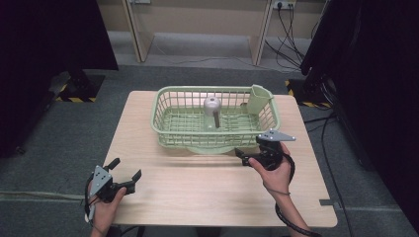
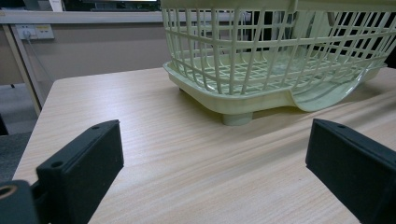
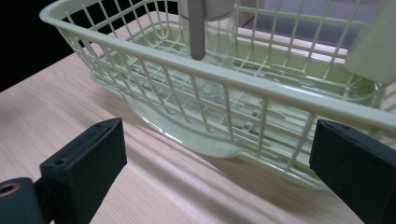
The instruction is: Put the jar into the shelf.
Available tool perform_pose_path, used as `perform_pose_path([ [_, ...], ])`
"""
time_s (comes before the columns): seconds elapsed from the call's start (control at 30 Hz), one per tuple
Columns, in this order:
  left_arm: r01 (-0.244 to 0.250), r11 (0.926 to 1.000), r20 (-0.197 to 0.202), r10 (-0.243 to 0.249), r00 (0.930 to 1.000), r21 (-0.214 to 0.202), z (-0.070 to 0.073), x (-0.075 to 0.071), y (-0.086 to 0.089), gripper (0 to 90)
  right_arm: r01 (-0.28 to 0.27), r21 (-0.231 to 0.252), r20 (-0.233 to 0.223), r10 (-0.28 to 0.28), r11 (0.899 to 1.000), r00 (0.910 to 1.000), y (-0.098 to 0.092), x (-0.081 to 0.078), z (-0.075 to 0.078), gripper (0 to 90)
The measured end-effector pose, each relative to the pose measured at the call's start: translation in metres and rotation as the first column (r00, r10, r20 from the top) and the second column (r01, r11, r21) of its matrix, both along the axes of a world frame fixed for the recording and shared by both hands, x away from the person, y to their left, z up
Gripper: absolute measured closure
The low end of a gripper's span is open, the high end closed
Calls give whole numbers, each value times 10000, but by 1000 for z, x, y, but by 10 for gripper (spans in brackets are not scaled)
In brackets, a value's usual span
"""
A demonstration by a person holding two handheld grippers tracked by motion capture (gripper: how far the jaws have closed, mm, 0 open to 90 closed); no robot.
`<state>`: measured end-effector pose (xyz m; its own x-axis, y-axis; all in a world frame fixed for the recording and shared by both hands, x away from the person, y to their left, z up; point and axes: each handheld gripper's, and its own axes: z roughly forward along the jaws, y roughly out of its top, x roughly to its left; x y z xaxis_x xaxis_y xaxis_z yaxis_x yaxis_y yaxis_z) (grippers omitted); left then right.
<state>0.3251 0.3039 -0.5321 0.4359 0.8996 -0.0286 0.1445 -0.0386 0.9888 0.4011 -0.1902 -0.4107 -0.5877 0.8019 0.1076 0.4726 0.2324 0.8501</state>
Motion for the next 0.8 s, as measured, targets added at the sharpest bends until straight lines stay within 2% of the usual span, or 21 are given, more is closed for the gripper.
perform_pose_path([
  [0.8, -24, 10000, 5, 24, 10000, 0, 0, 0, 0, 37, 726, 302, -271, -718, 9969, 9971, -40, -16, -20, 42],
])
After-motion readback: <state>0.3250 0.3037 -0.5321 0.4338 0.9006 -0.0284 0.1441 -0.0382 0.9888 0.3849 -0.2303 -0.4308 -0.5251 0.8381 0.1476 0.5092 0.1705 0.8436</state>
